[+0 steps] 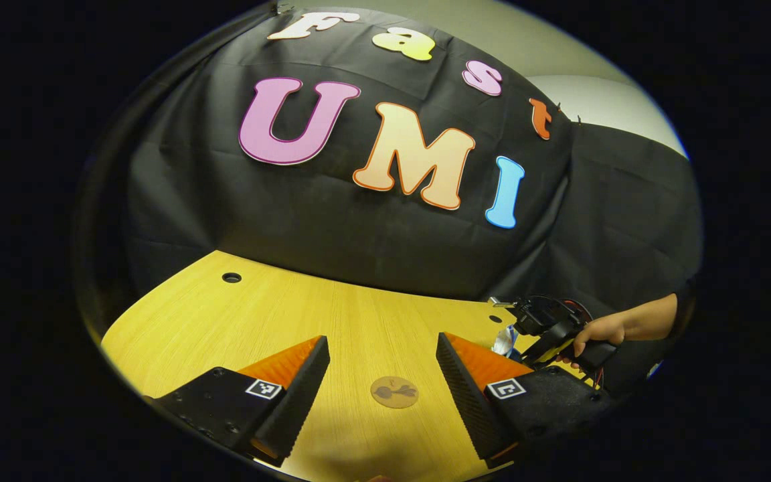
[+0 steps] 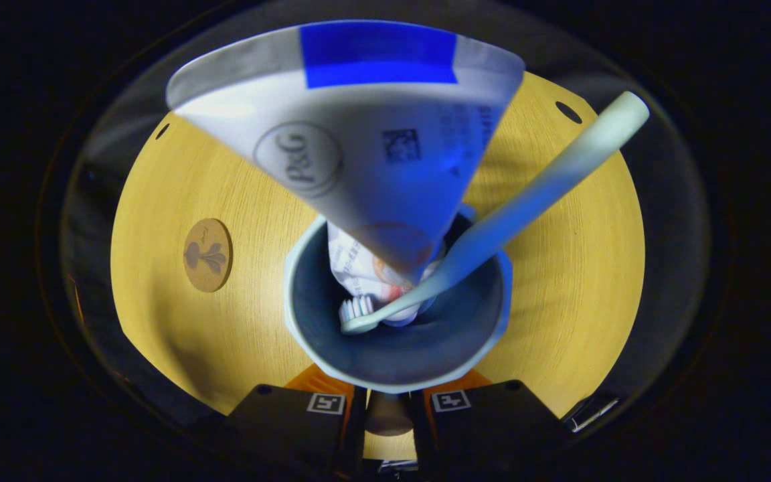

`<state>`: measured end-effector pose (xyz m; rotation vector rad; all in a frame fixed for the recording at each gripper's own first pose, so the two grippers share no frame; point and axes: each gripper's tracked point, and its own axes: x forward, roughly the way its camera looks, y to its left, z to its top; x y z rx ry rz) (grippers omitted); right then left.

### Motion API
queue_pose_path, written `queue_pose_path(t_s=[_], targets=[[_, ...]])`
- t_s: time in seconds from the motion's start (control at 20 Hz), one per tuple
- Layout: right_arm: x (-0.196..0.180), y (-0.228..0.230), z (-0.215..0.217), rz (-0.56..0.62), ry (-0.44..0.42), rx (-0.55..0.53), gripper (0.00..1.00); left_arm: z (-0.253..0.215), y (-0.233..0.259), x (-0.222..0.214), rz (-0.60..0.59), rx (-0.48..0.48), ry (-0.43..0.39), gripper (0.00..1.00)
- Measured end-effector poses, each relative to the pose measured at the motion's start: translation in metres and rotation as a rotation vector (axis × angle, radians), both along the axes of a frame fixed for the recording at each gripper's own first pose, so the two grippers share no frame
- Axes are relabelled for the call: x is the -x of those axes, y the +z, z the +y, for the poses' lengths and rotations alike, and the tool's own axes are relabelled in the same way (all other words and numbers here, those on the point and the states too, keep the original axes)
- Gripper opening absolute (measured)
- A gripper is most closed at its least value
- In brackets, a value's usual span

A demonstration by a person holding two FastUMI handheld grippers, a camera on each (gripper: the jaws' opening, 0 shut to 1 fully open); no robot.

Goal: Put the toothbrush and toothpaste on the desktop into the cup, then pick up the cup and place it on the coaster on the desktop.

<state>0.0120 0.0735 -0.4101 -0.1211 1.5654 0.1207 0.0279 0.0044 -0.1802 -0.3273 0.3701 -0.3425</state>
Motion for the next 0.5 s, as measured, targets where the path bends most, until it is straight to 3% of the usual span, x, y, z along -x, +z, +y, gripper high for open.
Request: queue_pose_path(t_s=[0.1,0.4,0.5], targets=[[0.0,-0.0002,-0.0014,-0.011,0.022,0.004,0.28,0.002,0.0005,-0.0009,-0.002,0.0,0.002,0.95],[-0.0032,-0.0009,-0.0061,-0.03,0.062,0.028,0.31,-0.0007,-0.0004,0.0003,0.002,0.001,-0.004,0.95],[-0.0032,-0.0005,-0.0087,-0.036,0.078,0.042,0.28,-0.0016,-0.0003,0.0012,0.006,0.003,-0.004,0.95]])
